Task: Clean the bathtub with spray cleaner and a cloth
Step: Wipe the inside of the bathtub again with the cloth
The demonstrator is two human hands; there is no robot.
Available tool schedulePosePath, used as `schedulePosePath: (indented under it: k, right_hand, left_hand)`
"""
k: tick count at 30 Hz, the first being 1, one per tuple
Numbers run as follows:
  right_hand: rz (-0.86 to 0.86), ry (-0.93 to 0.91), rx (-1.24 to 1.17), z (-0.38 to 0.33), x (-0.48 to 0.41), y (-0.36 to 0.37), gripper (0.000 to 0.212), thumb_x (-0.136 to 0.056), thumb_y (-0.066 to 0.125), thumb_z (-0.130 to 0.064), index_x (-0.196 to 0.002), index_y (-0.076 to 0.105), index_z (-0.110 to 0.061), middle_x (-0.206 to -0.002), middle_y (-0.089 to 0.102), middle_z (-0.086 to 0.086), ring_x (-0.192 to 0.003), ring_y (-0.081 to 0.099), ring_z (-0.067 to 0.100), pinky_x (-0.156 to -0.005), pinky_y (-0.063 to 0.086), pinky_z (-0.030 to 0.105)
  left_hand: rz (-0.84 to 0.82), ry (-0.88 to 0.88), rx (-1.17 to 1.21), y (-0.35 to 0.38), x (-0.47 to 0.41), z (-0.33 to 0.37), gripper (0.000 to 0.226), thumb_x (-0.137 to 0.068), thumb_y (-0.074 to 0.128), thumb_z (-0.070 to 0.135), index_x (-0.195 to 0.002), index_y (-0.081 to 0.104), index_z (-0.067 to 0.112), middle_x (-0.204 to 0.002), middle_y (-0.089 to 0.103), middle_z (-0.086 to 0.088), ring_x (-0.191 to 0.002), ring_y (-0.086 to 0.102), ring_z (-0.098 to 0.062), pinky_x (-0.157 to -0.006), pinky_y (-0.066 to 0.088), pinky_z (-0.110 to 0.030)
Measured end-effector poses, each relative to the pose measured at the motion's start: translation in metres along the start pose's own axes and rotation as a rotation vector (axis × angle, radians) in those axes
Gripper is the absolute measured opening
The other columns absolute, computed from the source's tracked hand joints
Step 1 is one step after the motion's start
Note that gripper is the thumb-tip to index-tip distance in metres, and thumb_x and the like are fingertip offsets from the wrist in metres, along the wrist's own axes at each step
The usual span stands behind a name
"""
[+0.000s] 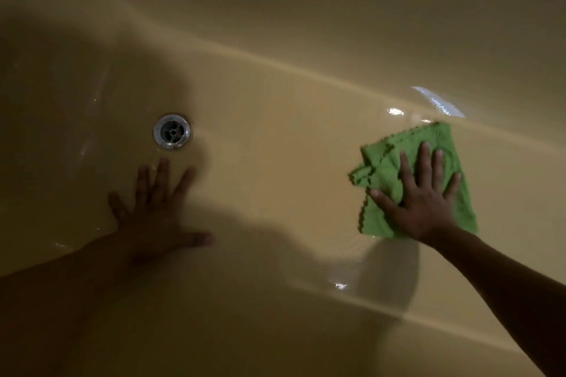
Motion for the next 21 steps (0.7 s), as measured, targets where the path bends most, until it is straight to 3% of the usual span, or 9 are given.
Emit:
schedulePosePath:
  k: [6, 12, 17, 21]
  right_hand:
    - [0.061, -0.139, 0.058, -0.085, -0.051, -0.012, 0.1, -0.083, 0.018, -0.093, -0.159, -0.016, -0.039, -0.164, -0.034, 0.006, -0.151, -0.032, 0.029, -0.116, -0.012, 0.07]
    - [0.045, -0.416, 0.148, -0.157, -0.04, 0.001, 0.094, -0.088, 0.017, -0.089, -0.161, -0.009, -0.036, -0.167, -0.027, 0.008, -0.152, -0.028, 0.032, -0.116, -0.01, 0.071]
    - [-0.027, -0.62, 0.198, -0.169, 0.001, 0.015, 0.088, -0.092, 0.016, -0.085, -0.162, -0.004, -0.036, -0.169, -0.02, 0.008, -0.155, -0.021, 0.031, -0.117, -0.001, 0.071]
    - [-0.121, -0.698, 0.202, -0.144, 0.043, 0.026, 0.087, -0.092, 0.022, -0.084, -0.162, -0.003, -0.039, -0.17, -0.016, 0.006, -0.156, -0.018, 0.03, -0.119, -0.003, 0.069]
  left_hand:
    - [-0.02, 0.007, 0.035, -0.001, -0.003, 0.001, 0.144, -0.023, 0.035, 0.113, -0.134, -0.042, 0.064, -0.143, -0.061, 0.016, -0.138, -0.052, -0.026, -0.11, -0.009, -0.079]
    - [-0.021, -0.003, 0.04, -0.002, -0.004, 0.002, 0.144, -0.029, 0.045, 0.109, -0.135, -0.043, 0.063, -0.141, -0.063, 0.015, -0.138, -0.053, -0.027, -0.111, -0.011, -0.078]
    - [-0.033, 0.009, 0.034, -0.005, -0.007, 0.002, 0.145, -0.036, 0.055, 0.104, -0.136, -0.042, 0.063, -0.141, -0.064, 0.014, -0.137, -0.054, -0.028, -0.109, -0.012, -0.078]
    - [-0.048, 0.032, 0.039, -0.01, -0.009, 0.003, 0.143, -0.044, 0.064, 0.099, -0.135, -0.041, 0.063, -0.139, -0.065, 0.013, -0.136, -0.054, -0.03, -0.109, -0.012, -0.079]
Point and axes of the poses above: each hand's wrist, its own x-axis away from the middle knuckle, its own y-axis out of the palm, z = x × y, the point moved 3 cm from there along -x, towards the middle knuckle
